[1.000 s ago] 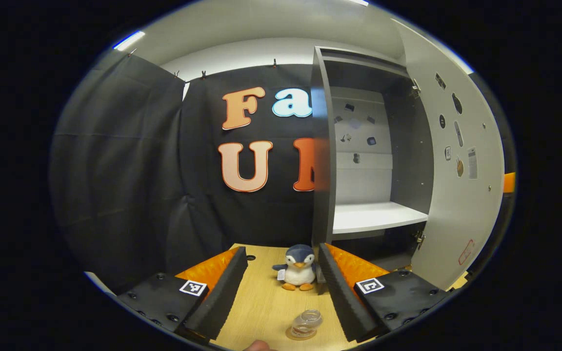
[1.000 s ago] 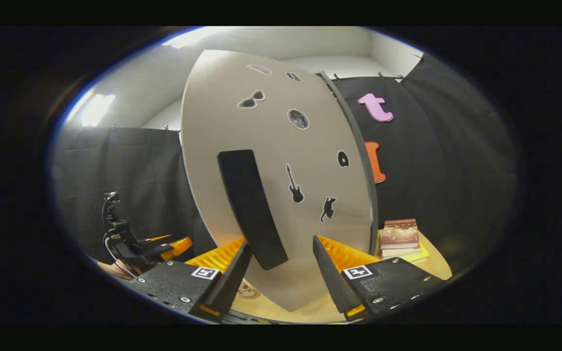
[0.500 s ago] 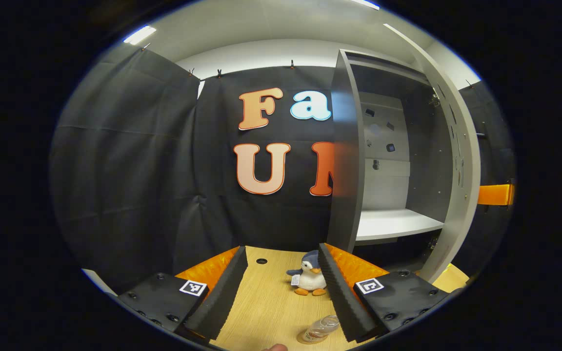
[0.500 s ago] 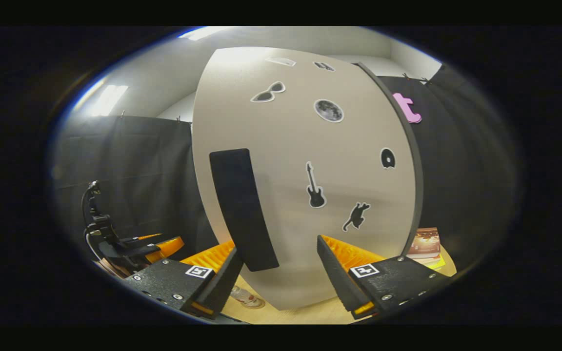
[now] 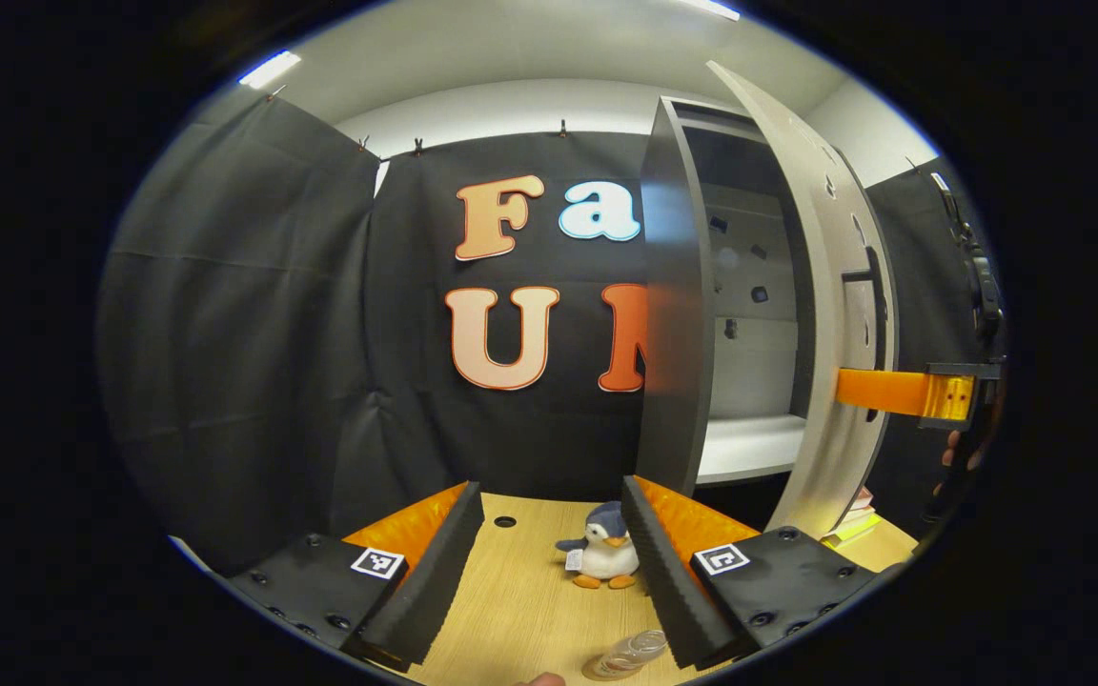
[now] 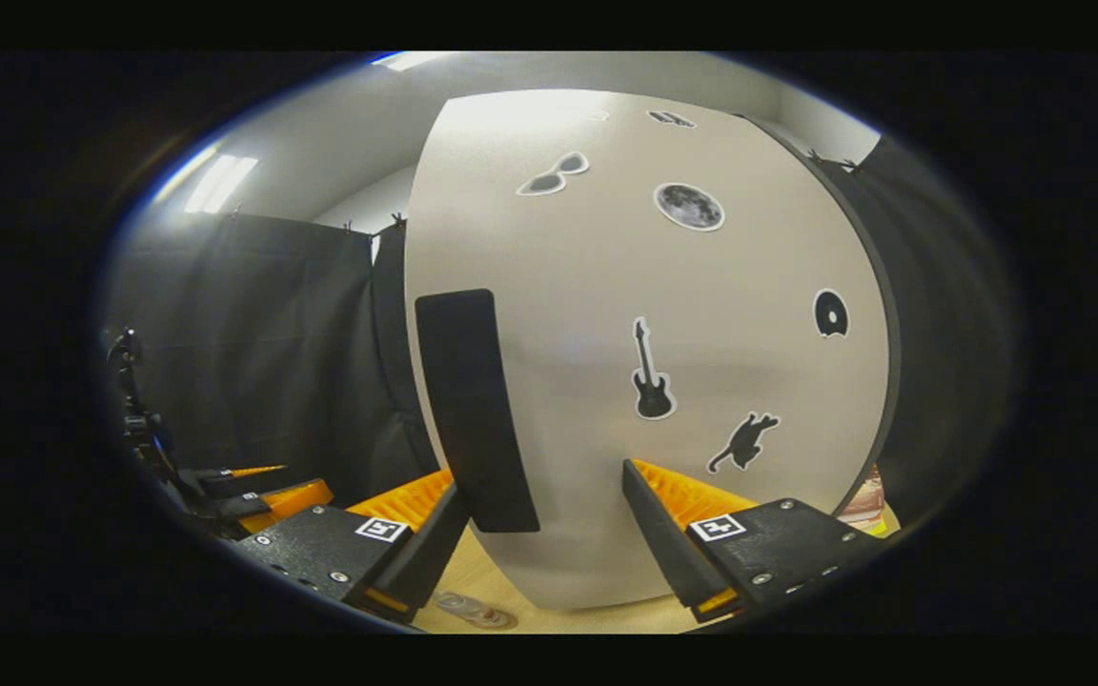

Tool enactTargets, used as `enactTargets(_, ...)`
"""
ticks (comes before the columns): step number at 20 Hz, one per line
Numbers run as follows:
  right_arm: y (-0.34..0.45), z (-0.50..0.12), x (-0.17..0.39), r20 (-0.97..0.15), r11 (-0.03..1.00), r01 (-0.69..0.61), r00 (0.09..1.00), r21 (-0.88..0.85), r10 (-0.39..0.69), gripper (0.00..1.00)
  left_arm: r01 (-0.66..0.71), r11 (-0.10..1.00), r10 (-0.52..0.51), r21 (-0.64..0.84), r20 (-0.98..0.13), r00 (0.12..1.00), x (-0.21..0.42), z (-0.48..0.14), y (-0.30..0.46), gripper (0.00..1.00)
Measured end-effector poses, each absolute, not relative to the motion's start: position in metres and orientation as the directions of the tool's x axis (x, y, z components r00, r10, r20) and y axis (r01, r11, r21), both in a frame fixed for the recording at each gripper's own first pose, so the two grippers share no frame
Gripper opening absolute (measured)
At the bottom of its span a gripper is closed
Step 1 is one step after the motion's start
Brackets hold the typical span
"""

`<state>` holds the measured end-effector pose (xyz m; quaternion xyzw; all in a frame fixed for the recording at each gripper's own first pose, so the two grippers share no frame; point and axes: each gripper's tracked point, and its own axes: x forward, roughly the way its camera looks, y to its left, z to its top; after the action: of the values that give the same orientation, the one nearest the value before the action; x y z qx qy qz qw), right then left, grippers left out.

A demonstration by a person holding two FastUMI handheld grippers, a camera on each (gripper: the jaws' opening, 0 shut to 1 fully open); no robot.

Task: Open the cabinet door with the right hand, grasp the bottle in the cabinet with the left hand and place it on the coaster, then close the cabinet door with the right hand.

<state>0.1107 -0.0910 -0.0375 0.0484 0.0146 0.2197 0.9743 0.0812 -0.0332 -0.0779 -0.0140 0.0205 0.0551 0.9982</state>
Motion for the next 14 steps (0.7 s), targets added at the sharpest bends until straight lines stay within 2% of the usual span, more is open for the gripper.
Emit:
enactTargets(8, -0.087, -0.039, 0.120, 0.016, 0.943, -0.329, 0.944, 0.045, 0.329, 0.94, -0.114, 0.993, 0.112, -0.039, -0.058, 0.992, 0.099, -0.086, -0.021, 0.95)
enactTargets(14, -0.085, -0.039, 0.126, 0.023, 0.966, -0.257, 0.966, 0.018, 0.256, 0.97, -0.074, 0.994, 0.069, -0.077, -0.075, 0.995, 0.110, -0.091, -0.033, 0.95)
